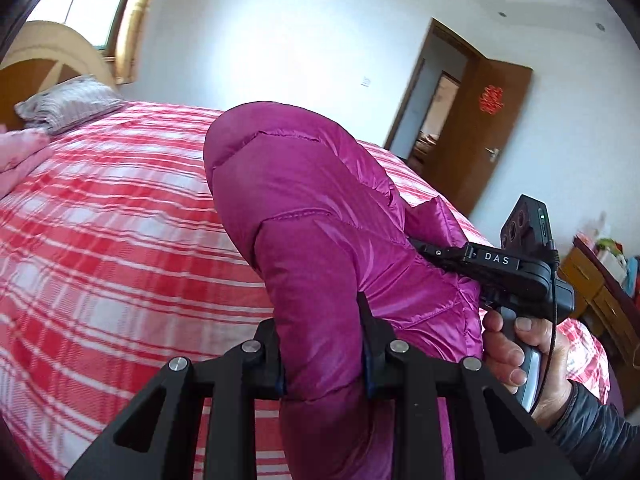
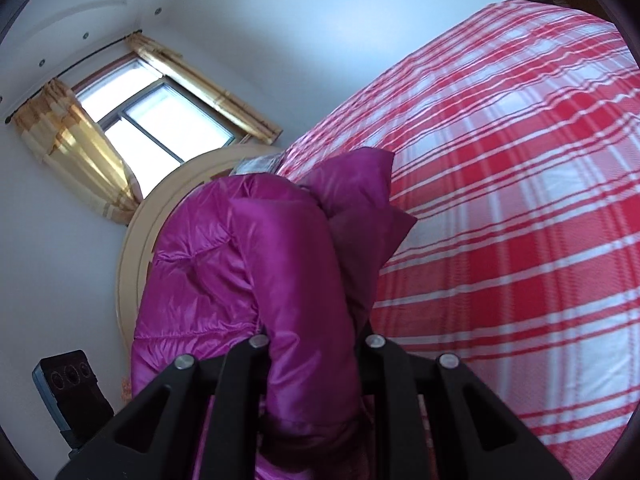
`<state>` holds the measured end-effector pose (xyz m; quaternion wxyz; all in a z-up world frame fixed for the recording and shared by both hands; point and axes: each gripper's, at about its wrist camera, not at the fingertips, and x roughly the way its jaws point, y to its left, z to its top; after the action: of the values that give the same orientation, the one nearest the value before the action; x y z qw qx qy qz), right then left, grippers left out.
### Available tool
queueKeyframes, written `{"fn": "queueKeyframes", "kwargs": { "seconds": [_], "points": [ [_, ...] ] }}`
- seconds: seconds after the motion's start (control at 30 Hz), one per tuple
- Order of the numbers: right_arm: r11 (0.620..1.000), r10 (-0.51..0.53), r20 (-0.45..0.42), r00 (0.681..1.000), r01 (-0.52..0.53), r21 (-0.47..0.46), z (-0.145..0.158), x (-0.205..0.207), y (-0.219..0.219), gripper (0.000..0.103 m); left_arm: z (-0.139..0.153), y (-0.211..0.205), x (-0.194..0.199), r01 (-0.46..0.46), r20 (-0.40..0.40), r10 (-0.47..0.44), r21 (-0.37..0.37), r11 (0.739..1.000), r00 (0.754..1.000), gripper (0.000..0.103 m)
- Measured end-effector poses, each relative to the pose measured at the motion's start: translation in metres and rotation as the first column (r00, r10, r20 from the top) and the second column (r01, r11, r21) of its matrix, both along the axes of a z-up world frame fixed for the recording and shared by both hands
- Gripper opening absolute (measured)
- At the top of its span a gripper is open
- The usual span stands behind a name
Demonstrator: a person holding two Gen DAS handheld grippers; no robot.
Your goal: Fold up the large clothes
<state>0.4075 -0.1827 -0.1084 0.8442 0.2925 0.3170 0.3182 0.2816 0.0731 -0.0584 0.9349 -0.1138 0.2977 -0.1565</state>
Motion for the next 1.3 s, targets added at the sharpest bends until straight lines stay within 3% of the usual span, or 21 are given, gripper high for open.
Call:
{"fn": "queueKeyframes", "kwargs": {
  "seconds": [0.33, 0.47, 0.63, 0.73, 0.97, 1.1, 1.3],
  "points": [
    [0.986, 0.164, -0.025, 0.986, -0.165, -0.039, 0.004, 0.037, 0.105, 0.018, -0.014, 0.089, -0.014, -0.169, -0.023, 0.169, -0.008, 0.986, 0.985, 0.028],
    [0.970, 0.228, -0.056, 0.972, -0.232, -0.073, -0.007, 0.047, 0.153, 0.018, -0.042, 0.122, -0.011, -0.232, -0.083, 0.232, 0.010, 0.973, 0.969, 0.028],
    [0.949, 0.259, -0.141, 0.956, -0.279, -0.144, -0.041, 0.059, 0.196, 0.018, -0.087, 0.145, -0.010, -0.280, -0.180, 0.273, -0.010, 0.960, 0.945, 0.041],
    [0.949, 0.256, -0.166, 0.952, -0.280, -0.144, -0.057, 0.060, 0.199, 0.019, -0.094, 0.148, -0.013, -0.282, -0.167, 0.273, -0.034, 0.959, 0.948, 0.043],
    [0.946, 0.254, -0.184, 0.950, -0.283, -0.156, -0.056, 0.060, 0.198, 0.021, -0.096, 0.146, -0.012, -0.319, -0.176, 0.311, -0.021, 0.947, 0.934, 0.059],
    [0.945, 0.243, -0.197, 0.950, -0.277, -0.174, -0.055, 0.063, 0.205, 0.029, -0.091, 0.146, -0.017, -0.344, -0.185, 0.341, 0.013, 0.939, 0.922, 0.069],
    [0.936, 0.207, -0.215, 0.954, -0.257, -0.240, -0.054, 0.064, 0.209, 0.038, -0.096, 0.149, -0.014, -0.343, -0.181, 0.345, 0.040, 0.938, 0.921, 0.075]
  ]
}}
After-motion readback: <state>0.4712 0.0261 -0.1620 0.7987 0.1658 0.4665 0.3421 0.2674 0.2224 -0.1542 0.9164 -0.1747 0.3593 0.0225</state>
